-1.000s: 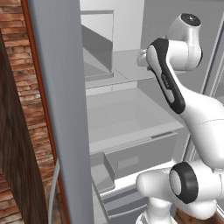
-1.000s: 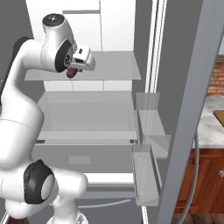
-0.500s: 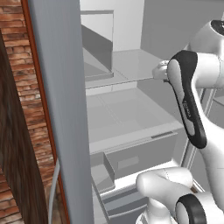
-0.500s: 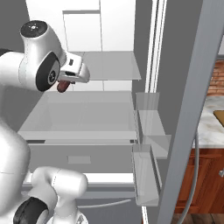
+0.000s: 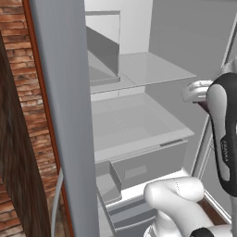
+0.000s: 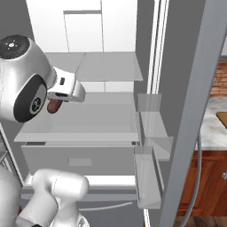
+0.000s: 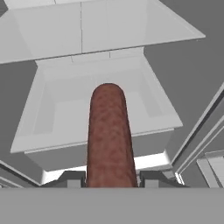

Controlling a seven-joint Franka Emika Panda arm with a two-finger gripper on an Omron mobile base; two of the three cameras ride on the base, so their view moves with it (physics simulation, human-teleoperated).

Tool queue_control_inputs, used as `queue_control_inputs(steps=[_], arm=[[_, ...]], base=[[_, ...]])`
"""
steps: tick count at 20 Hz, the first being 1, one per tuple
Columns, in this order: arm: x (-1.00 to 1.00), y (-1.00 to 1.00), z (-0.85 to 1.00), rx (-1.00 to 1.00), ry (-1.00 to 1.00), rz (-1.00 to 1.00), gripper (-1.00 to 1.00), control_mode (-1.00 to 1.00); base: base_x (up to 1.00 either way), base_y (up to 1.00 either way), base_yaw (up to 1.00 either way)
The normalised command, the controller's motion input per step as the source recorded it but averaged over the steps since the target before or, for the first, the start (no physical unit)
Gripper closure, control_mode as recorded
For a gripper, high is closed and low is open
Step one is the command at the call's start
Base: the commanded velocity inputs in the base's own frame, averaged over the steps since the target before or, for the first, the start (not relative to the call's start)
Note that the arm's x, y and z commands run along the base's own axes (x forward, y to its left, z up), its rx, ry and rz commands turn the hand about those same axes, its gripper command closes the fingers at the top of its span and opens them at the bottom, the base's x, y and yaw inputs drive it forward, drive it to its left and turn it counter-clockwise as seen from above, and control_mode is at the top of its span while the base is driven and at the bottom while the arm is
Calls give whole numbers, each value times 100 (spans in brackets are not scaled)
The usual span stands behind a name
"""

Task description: Retrieve the sausage and cheese from the fridge and place them on the cutting board on the counter.

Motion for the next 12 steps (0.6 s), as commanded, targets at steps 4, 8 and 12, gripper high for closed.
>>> queue_control_inputs(steps=[4, 8, 12], arm=[[-88, 0, 0, 0, -1, 1, 100, -100], [0, 0, 0, 0, 0, 0, 100, 100], [0, 0, 0, 0, 0, 0, 100, 100]], base=[[0, 0, 0], [-10, 0, 2], [-77, 0, 0]])
